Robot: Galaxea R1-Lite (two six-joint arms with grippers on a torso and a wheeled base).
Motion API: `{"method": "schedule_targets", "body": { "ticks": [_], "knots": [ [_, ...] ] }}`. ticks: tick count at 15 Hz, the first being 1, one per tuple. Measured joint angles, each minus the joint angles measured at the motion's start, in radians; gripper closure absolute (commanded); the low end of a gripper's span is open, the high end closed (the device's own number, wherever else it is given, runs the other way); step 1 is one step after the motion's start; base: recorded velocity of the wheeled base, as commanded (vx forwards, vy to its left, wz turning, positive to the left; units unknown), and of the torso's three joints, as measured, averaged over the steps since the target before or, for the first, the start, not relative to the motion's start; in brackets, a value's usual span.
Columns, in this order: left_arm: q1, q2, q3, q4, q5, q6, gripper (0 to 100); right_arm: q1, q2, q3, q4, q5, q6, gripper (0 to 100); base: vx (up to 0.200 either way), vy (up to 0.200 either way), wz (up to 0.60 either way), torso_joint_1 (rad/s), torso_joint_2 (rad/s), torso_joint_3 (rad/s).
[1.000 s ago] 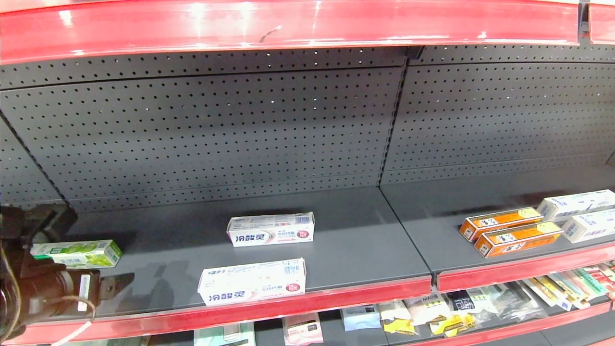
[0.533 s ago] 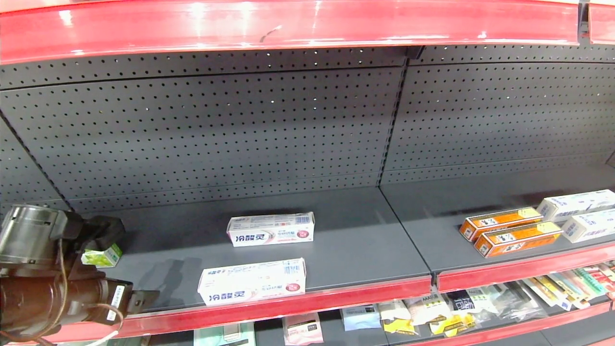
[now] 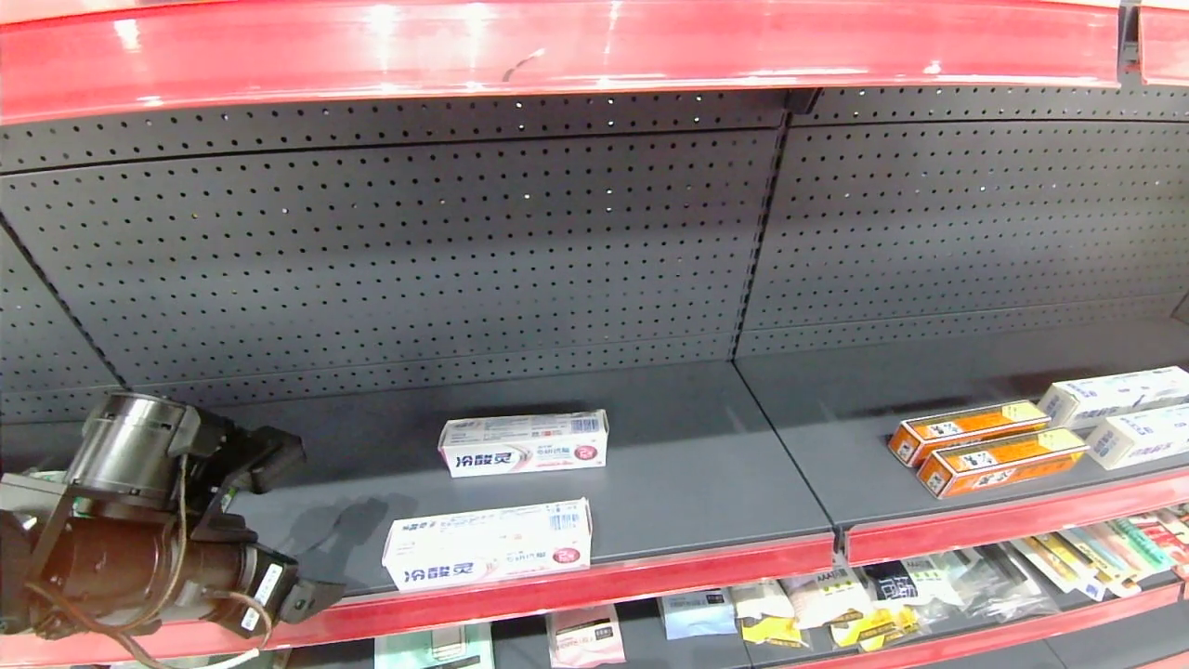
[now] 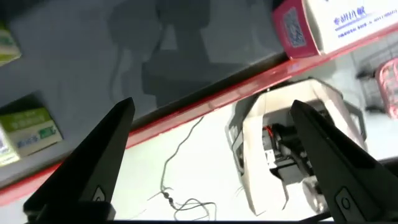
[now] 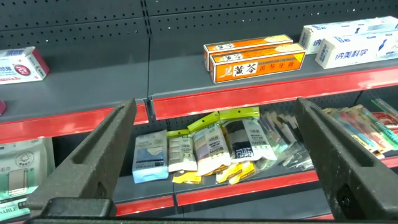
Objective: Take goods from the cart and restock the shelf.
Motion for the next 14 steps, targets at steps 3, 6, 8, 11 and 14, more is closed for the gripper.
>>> {"method": "schedule_targets", "body": {
  "ticks": [3, 6, 8, 11, 14],
  "knots": [
    [-0.001, -0.009, -0.021, 0.0, -0.004, 0.042, 0, 0.0, 0.0, 0.0, 0.0, 0.0, 0.0, 0, 0.0, 0.0, 0.0, 0.0, 0.0, 0.0],
    [0.029, -0.014, -0.027, 0.001, -0.014, 0.101, 0, 0.0, 0.0, 0.0, 0.0, 0.0, 0.0, 0, 0.0, 0.0, 0.0, 0.0, 0.0, 0.0],
    [0.034, 0.006, -0.039, -0.002, -0.017, 0.112, 0, 0.0, 0.0, 0.0, 0.0, -0.001, 0.0, 0, 0.0, 0.0, 0.0, 0.0, 0.0, 0.0],
    [0.035, 0.043, -0.063, -0.004, -0.137, 0.177, 0, 0.0, 0.0, 0.0, 0.0, 0.0, 0.0, 0, 0.0, 0.0, 0.0, 0.0, 0.0, 0.0],
    [0.036, 0.092, -0.07, -0.006, -0.201, 0.264, 0, 0.0, 0.0, 0.0, 0.0, 0.0, 0.0, 0, 0.0, 0.0, 0.0, 0.0, 0.0, 0.0]
  ]
}}
